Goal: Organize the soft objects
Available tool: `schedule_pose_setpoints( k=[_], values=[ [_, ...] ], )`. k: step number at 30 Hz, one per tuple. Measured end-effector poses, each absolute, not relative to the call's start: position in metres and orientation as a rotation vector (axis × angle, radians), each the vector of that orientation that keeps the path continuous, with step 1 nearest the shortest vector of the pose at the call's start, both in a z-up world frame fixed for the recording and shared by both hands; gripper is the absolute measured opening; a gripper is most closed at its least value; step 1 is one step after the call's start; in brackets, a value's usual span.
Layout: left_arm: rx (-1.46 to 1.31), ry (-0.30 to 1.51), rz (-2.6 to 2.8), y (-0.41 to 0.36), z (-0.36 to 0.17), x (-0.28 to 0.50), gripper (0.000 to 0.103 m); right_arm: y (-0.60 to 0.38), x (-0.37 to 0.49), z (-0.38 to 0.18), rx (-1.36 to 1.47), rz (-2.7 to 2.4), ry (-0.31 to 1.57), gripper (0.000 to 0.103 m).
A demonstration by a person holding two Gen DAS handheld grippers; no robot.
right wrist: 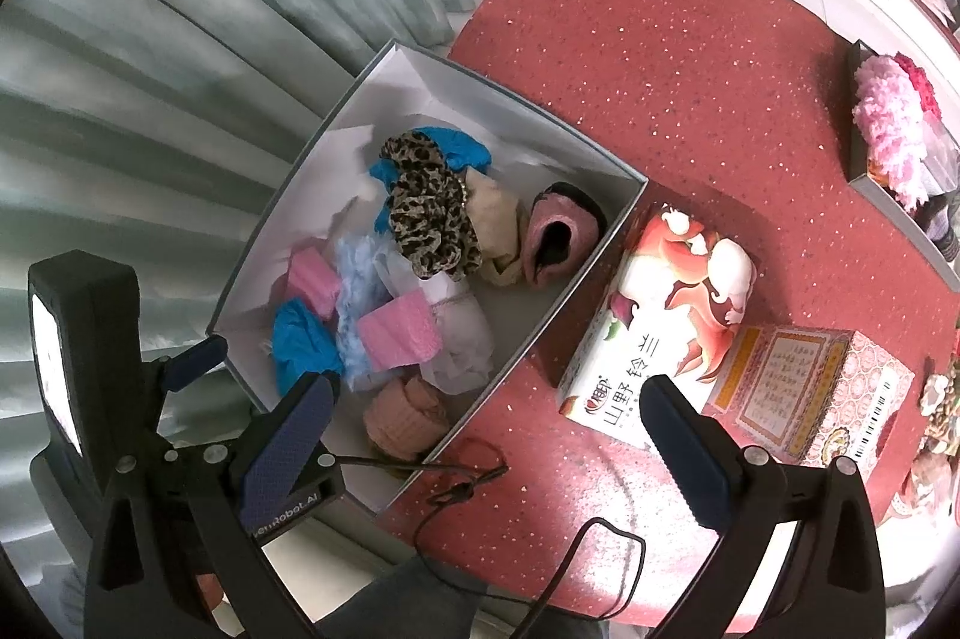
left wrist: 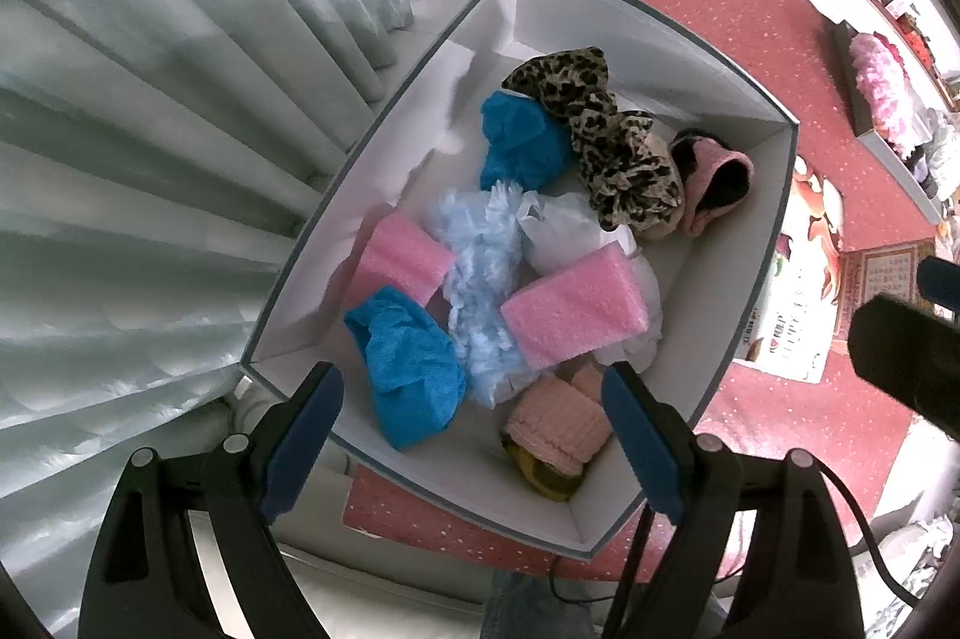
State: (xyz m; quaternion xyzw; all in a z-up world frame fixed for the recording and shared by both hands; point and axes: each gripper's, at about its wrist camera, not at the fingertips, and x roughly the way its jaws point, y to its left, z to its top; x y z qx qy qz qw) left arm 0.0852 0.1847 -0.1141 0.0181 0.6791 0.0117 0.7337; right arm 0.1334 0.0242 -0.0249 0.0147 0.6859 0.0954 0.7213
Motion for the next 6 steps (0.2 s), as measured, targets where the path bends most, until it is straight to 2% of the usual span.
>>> schedule_pose_setpoints(
  k=[6],
  values=[
    [0.057,1.454,0.005,0.1838,-0.1112,0.0836,0.09,0.025,0.1331,-0.0266,0.034,0.209,1.517,0.103]
  ],
)
